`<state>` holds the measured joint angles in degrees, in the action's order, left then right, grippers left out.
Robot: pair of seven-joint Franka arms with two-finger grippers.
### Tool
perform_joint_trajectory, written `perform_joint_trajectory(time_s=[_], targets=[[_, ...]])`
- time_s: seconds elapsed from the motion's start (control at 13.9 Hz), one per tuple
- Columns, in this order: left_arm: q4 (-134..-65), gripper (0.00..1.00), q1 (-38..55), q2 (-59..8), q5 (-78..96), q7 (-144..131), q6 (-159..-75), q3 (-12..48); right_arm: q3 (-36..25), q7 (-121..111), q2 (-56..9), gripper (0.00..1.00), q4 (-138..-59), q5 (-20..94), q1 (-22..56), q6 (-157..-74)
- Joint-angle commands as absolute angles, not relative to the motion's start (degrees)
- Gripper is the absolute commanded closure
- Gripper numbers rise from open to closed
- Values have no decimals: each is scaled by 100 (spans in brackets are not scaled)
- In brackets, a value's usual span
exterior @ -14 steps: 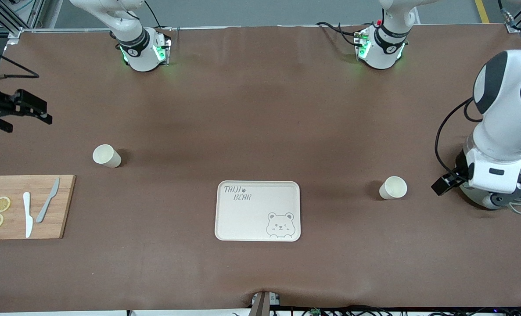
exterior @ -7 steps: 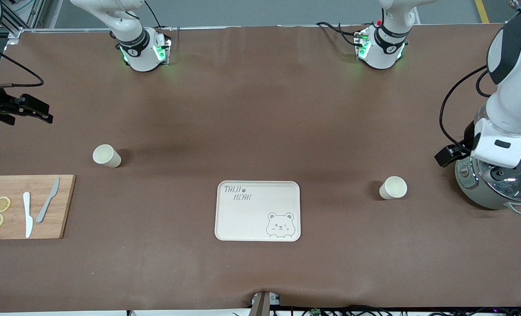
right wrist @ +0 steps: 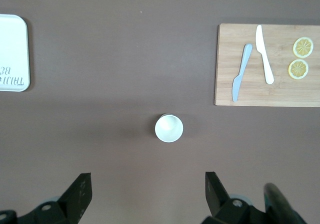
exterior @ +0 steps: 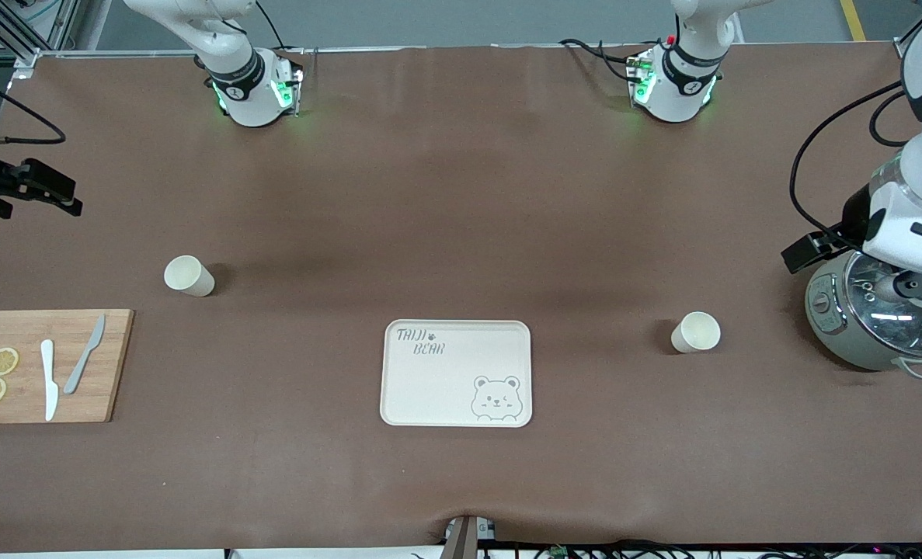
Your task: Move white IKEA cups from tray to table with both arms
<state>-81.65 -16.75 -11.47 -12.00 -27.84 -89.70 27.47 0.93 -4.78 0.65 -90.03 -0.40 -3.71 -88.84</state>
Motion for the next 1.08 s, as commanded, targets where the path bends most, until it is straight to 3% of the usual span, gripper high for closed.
perform_joint_trajectory(time_s=[0.0, 0.57, 1.0], targets=[[-8200, 0, -1723, -1020, -1107, -2690, -8903, 2804, 123, -369, 62, 0, -8868, -79, -404, -8798], [-8200, 0, -1635, -950, -985, -2654, -8921, 2760, 114, -369, 70, 0, -8552, -105, -431, -8780], [-8323, 0, -364, -256, -361, -2321, -8562, 1261, 105, -352, 62, 0, -8578, -70, -536, -8579]])
